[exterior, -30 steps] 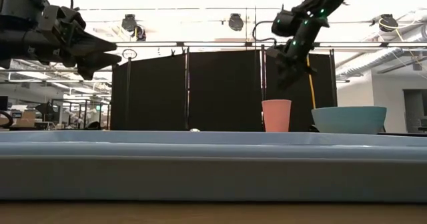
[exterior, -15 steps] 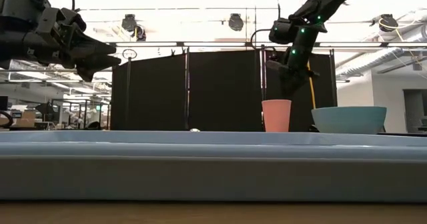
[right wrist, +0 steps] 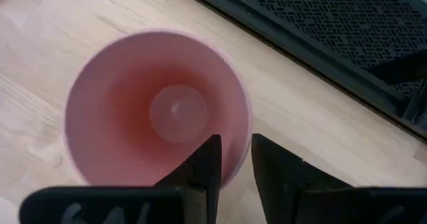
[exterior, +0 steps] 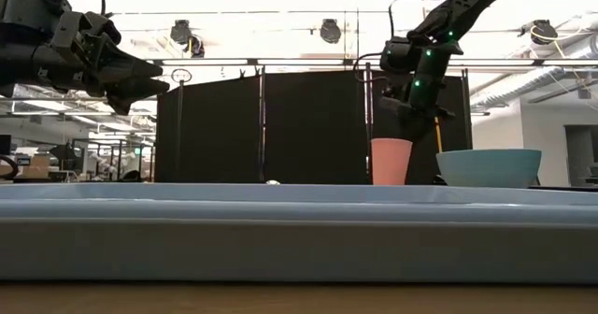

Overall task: Set up tray
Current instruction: Put the pink cup on the top right of the blue serving tray

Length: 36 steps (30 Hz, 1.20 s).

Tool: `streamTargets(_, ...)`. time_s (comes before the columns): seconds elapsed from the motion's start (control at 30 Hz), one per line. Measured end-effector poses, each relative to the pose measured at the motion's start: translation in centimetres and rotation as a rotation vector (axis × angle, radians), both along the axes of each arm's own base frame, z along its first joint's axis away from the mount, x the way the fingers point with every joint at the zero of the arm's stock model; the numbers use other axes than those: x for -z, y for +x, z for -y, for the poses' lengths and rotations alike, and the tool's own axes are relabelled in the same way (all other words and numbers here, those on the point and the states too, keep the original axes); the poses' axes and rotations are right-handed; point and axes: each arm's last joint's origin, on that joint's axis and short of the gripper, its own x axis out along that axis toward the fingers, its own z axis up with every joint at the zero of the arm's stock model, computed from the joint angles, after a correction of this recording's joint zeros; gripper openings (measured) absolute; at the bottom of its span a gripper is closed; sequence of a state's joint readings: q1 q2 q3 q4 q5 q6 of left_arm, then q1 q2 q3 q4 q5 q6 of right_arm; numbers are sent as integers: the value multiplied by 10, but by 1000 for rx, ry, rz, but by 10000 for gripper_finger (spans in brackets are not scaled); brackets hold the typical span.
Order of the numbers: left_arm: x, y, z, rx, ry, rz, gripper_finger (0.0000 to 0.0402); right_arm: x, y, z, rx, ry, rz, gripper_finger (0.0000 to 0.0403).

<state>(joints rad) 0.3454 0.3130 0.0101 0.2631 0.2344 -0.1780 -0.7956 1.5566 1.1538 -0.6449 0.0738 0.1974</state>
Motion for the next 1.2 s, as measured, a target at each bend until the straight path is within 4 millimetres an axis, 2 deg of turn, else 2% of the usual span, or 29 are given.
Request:
streamTargets(0.13,0,0,0,0,0,0,200,-2,6,0,-13,-33,33,73)
streamTargets(0.3,0,0,0,0,0,0,200,-3,14,-6,-81,-51,38,10)
streamTargets(0.47,0,0,0,0,-1,0,200,-7,28,-16,-150,-106,65,3)
streamTargets(0.6,0,0,0,0,-1,0,200,-18,43,-33,-236,-167,130,2)
streamTargets(0.77,0,0,0,-1,-1,0,200,-41,55,-70,-358,-220,210,1)
streamTargets(1.0,0,0,0,-1,11,-6,200,-74,68,-149,-572,-242,389,1)
streamTargets(1.2,0,0,0,0,14,-7,200,-74,77,-202,-674,-160,452,1)
